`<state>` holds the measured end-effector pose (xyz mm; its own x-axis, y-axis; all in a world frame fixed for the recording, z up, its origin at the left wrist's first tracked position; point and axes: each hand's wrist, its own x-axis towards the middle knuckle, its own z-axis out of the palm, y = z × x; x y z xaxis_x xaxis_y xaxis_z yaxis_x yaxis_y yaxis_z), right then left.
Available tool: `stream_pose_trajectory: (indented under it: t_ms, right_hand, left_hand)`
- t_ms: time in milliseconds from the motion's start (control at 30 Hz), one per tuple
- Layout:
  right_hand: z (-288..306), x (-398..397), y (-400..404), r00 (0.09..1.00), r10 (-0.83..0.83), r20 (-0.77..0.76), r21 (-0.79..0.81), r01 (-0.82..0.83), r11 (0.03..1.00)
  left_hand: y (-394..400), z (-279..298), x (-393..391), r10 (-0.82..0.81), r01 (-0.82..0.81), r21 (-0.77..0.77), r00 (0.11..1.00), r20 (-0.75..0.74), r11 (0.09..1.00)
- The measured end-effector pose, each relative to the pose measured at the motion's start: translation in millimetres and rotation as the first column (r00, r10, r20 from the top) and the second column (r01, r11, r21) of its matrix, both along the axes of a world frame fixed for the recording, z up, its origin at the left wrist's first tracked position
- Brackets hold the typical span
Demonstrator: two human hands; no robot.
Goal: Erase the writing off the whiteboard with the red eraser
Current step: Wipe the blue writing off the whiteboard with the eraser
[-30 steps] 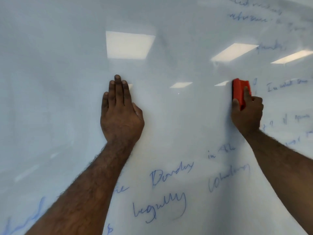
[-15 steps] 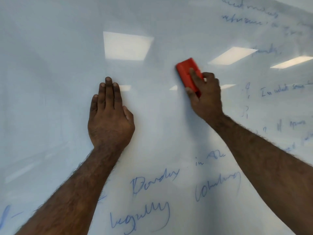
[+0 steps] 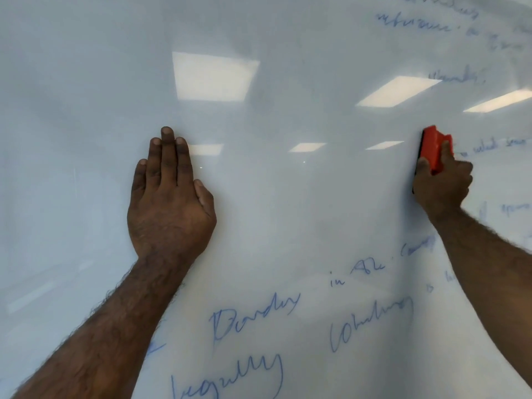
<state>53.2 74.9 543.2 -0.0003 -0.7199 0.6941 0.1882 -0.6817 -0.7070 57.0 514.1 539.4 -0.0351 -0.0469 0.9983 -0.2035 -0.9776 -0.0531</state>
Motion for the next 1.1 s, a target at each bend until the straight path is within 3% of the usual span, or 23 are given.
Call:
stream_pose_trajectory:
  t_ms: [167, 233, 300, 367, 467, 600, 767, 867, 1100]
  right_hand:
    - [-28, 1, 10, 1.000, 0.016, -0.013, 0.402, -0.009, 0.916]
    - [-28, -1, 26, 1.000, 0.014, 0.005, 0.480, -0.015, 0.877]
    - [-24, -3, 53, 1.000, 0.011, 0.030, 0.389, -0.021, 0.921]
    - [-21, -4, 88, 0.997, 0.001, 0.074, 0.175, -0.014, 0.984]
    - [-23, -6, 143, 0.992, -0.009, 0.124, -0.128, 0.025, 0.991]
    - [-33, -13, 213, 0.989, 0.036, 0.142, -0.408, 0.026, 0.912]
    - [-50, -21, 278, 0.990, 0.115, 0.076, -0.684, -0.033, 0.729]
    - [-53, -25, 301, 0.988, 0.143, 0.058, -0.708, -0.060, 0.704]
    - [-6, -30, 344, 0.968, 0.239, 0.082, -0.485, -0.171, 0.858]
  left_hand:
    - [-1, -1, -1, -0.010, 0.010, -0.007, 1.000, -0.027, 1.000]
    - [-3, -1, -3, -0.017, 0.017, -0.008, 0.999, -0.039, 1.000]
    - [-4, -1, -4, -0.017, 0.016, -0.011, 0.999, -0.051, 1.000]
    - [-3, -1, -5, -0.017, 0.016, -0.015, 0.998, -0.054, 1.000]
    - [-4, 0, -7, -0.020, 0.020, -0.008, 0.998, -0.066, 1.000]
    - [-1, -3, -9, 0.004, 0.005, 0.063, 0.990, -0.139, 0.998]
    - [24, -11, -14, 0.036, 0.011, 0.228, 0.979, -0.200, 0.974]
    - [57, -18, -19, 0.062, -0.013, 0.224, 0.975, -0.212, 0.974]
    - [170, -31, -28, 0.125, -0.100, 0.118, 0.965, -0.231, 0.988]
